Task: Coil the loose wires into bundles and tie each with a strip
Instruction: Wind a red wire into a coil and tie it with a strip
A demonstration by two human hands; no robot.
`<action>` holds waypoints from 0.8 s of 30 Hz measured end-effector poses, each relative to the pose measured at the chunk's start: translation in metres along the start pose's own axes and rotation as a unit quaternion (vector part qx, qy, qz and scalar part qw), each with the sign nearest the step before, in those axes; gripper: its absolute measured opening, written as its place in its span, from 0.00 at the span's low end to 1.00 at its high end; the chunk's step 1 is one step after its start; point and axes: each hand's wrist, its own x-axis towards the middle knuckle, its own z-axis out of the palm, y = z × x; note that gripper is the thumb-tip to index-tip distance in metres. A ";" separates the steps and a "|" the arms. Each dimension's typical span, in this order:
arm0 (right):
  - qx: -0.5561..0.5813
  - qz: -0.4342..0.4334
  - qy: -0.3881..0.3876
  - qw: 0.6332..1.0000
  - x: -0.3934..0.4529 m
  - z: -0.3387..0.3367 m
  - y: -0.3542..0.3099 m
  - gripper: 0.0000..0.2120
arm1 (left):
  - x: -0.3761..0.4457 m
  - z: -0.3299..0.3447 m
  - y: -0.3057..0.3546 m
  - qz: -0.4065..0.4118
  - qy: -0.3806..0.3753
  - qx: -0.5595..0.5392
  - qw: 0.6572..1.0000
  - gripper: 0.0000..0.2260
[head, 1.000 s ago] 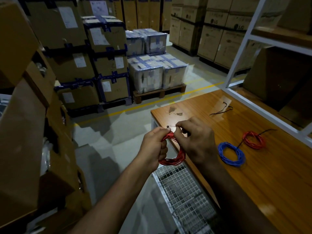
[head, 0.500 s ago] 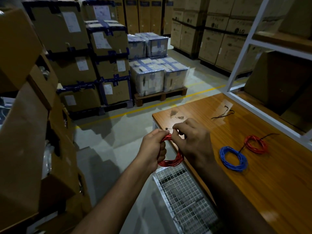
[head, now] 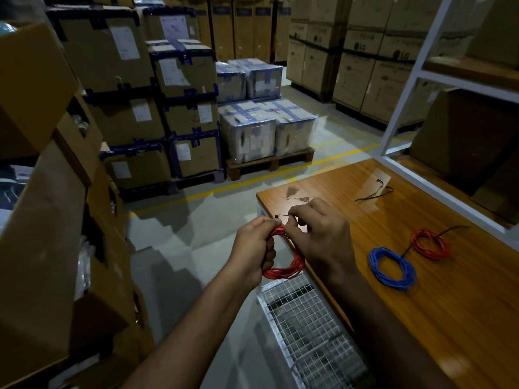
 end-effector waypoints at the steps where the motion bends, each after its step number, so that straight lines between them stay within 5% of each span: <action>1: 0.001 -0.003 0.001 1.000 0.000 0.000 0.000 0.01 | 0.000 0.000 0.000 -0.001 0.000 -0.002 1.000 0.08; 24: 0.003 0.010 -0.051 0.999 0.004 0.000 0.002 0.01 | -0.001 -0.002 -0.002 0.016 0.008 0.033 0.999 0.09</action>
